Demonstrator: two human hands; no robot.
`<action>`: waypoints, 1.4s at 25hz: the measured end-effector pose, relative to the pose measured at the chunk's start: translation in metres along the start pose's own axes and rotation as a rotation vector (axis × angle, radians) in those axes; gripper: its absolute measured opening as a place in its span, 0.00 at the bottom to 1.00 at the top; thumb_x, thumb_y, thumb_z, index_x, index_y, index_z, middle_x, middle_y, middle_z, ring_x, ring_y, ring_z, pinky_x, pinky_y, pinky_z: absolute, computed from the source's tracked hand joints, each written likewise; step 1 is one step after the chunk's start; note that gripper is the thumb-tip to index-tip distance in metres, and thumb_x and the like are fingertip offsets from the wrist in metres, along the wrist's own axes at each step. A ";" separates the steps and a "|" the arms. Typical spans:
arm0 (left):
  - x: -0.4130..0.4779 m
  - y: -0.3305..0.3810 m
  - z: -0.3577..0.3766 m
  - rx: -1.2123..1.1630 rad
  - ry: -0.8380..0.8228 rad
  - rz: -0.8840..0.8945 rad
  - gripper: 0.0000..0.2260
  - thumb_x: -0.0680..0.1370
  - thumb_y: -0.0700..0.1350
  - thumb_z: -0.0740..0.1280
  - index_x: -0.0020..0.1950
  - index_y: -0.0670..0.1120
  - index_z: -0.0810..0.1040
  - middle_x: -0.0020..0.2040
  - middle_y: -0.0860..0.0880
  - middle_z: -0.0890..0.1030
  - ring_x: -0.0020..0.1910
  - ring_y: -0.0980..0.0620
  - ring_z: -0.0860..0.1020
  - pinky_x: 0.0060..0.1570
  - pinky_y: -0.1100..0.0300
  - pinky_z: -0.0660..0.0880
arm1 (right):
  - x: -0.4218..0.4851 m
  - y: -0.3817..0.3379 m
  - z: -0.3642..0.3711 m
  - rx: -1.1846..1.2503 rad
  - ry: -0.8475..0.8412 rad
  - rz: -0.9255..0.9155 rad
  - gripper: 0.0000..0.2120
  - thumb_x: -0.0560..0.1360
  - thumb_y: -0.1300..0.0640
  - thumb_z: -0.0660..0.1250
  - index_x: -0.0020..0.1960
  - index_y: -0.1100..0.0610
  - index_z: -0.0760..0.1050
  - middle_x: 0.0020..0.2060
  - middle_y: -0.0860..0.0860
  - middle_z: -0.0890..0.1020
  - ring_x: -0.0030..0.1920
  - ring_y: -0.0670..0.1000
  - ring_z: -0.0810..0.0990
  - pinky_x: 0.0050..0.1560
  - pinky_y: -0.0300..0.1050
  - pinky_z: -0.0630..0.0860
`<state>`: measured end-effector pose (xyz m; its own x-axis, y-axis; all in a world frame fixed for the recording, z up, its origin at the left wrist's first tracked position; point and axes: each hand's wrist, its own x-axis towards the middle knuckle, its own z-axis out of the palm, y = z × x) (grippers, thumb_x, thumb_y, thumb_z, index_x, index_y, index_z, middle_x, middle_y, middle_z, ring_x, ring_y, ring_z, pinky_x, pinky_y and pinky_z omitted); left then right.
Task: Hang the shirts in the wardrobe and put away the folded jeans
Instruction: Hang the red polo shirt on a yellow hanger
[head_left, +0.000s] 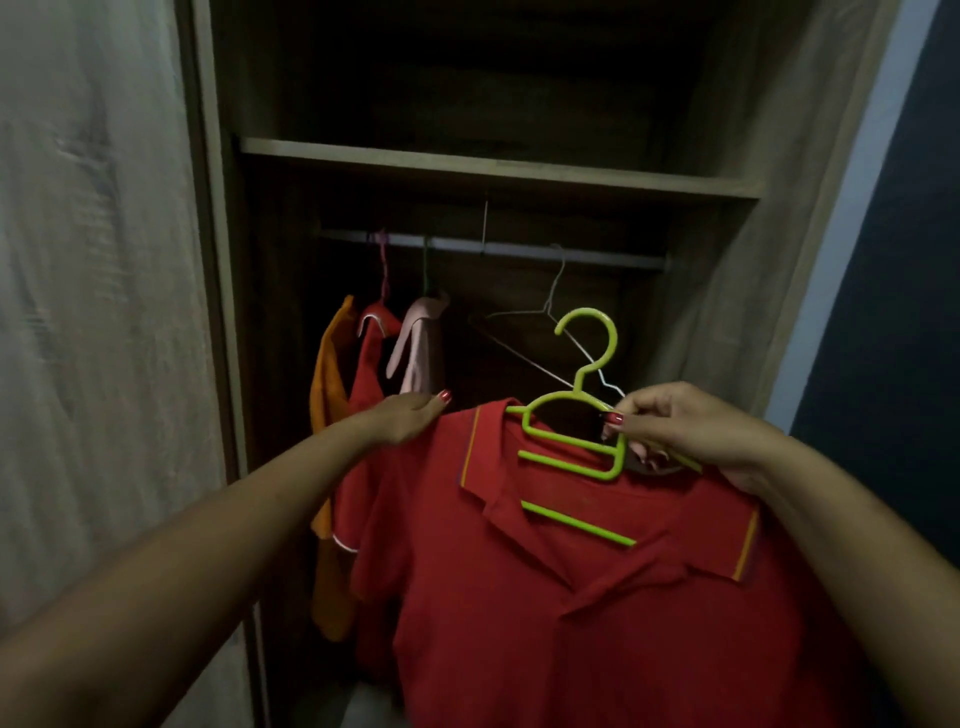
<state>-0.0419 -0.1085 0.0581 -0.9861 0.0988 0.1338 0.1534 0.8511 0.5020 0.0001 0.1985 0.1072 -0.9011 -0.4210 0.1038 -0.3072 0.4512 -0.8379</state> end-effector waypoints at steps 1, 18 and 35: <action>0.005 -0.007 0.004 -0.008 0.040 -0.042 0.24 0.83 0.52 0.48 0.63 0.37 0.74 0.65 0.38 0.74 0.68 0.41 0.70 0.63 0.57 0.65 | 0.000 0.000 -0.006 0.061 0.010 0.039 0.07 0.75 0.61 0.66 0.47 0.64 0.80 0.27 0.53 0.76 0.27 0.47 0.72 0.26 0.36 0.70; 0.057 0.012 -0.014 -0.198 0.309 0.173 0.16 0.82 0.47 0.57 0.66 0.43 0.74 0.64 0.47 0.77 0.64 0.54 0.72 0.53 0.73 0.60 | 0.209 -0.036 0.011 0.665 0.361 -0.140 0.12 0.69 0.76 0.62 0.41 0.62 0.79 0.30 0.54 0.82 0.25 0.44 0.79 0.32 0.35 0.76; 0.079 -0.019 -0.012 -0.493 0.270 0.160 0.14 0.80 0.51 0.61 0.64 0.51 0.76 0.57 0.50 0.80 0.57 0.58 0.77 0.60 0.52 0.76 | 0.234 0.029 0.064 -0.916 0.644 -0.341 0.19 0.73 0.63 0.63 0.63 0.67 0.72 0.59 0.61 0.76 0.59 0.58 0.76 0.61 0.48 0.75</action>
<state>-0.1215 -0.1233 0.0690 -0.9069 0.0161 0.4210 0.3742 0.4900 0.7873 -0.1997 0.0629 0.0733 -0.6372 -0.2718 0.7212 -0.4320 0.9009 -0.0422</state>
